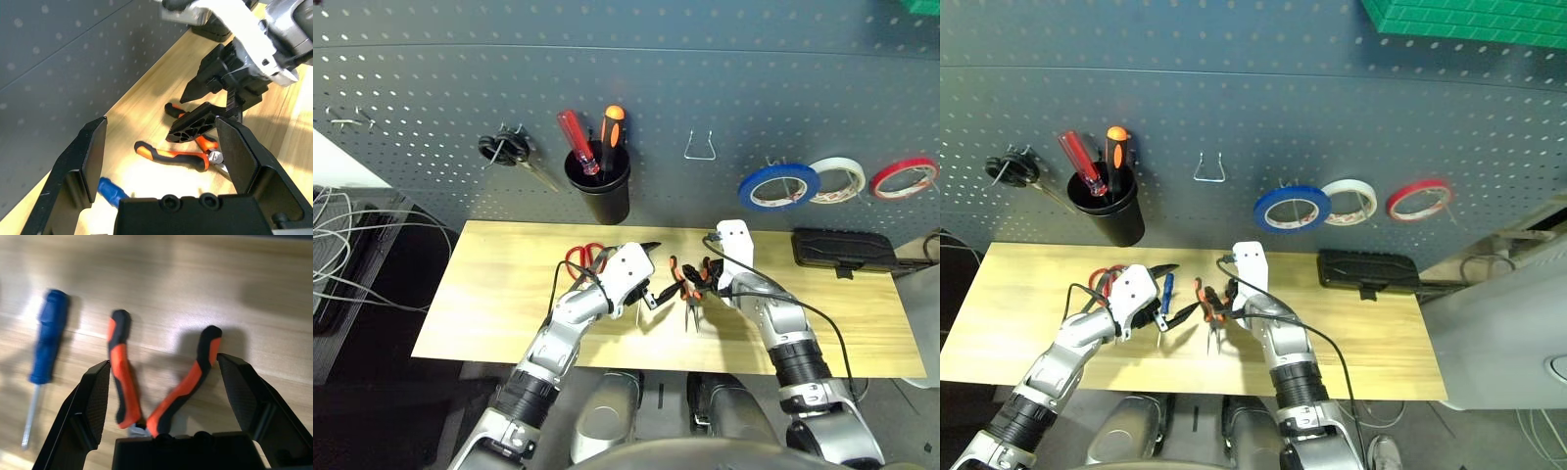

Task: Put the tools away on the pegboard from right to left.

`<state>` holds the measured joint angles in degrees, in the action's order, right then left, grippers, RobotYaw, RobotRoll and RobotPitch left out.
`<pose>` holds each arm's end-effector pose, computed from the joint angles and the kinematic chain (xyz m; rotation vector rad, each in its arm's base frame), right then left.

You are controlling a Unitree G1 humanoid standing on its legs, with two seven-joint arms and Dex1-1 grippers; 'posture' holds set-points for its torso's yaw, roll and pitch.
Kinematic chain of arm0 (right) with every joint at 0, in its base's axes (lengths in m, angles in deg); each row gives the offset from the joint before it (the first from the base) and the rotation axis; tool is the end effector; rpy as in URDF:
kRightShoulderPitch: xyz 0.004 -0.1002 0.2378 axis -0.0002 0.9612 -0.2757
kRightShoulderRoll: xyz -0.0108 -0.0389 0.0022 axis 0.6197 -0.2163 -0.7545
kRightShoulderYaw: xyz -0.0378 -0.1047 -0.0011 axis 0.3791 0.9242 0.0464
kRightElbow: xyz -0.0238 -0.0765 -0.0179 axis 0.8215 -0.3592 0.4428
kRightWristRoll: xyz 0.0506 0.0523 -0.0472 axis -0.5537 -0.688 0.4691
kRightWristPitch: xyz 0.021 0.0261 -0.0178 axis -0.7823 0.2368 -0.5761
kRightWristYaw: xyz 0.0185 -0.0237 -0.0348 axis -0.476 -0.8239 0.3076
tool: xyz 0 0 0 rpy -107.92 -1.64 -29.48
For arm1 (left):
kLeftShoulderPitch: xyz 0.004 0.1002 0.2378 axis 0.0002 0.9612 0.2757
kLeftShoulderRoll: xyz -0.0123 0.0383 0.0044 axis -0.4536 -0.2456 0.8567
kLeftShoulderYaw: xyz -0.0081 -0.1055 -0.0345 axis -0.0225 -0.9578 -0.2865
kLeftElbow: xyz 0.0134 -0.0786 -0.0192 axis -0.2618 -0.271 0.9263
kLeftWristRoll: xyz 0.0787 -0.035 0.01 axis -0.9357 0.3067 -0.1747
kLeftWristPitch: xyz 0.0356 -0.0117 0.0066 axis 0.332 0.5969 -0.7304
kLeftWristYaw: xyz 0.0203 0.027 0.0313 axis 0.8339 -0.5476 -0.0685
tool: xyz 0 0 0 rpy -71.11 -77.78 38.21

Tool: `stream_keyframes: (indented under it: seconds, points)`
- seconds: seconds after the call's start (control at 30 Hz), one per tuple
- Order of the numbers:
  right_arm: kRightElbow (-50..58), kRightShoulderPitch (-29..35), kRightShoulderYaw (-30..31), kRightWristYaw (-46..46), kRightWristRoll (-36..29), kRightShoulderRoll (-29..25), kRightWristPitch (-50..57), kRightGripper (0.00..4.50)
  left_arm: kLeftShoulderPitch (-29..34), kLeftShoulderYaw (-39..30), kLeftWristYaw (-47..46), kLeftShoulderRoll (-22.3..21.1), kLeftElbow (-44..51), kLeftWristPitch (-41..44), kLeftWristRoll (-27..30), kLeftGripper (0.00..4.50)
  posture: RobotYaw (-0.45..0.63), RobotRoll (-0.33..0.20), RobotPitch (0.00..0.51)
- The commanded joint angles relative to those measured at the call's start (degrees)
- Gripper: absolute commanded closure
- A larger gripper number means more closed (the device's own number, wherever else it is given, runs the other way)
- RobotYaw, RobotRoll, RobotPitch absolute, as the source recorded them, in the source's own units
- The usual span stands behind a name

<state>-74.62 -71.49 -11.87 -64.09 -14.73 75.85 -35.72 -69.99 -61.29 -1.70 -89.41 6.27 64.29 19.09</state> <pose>0.2441 -0.1265 0.0190 0.0321 0.7286 0.2936 0.2073 0.1533 0.0363 0.3814 0.0518 -0.8913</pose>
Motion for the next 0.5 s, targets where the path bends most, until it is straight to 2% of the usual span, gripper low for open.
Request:
stream_keyframes:
  seconds: [0.03,0.5]
  points:
    - [-2.6,-0.8,-0.8,2.2,0.7,0.0,1.3,0.03,1.6,0.7,0.1,-0.3,0.6,-0.5,-0.5,0.00,0.19,0.000,0.231]
    - [4.2,1.1,-3.0,6.8,0.4,0.4,5.0,0.03,2.8,0.3,0.4,-0.6,0.5,-2.3,0.3,0.00,0.16,0.000,0.238]
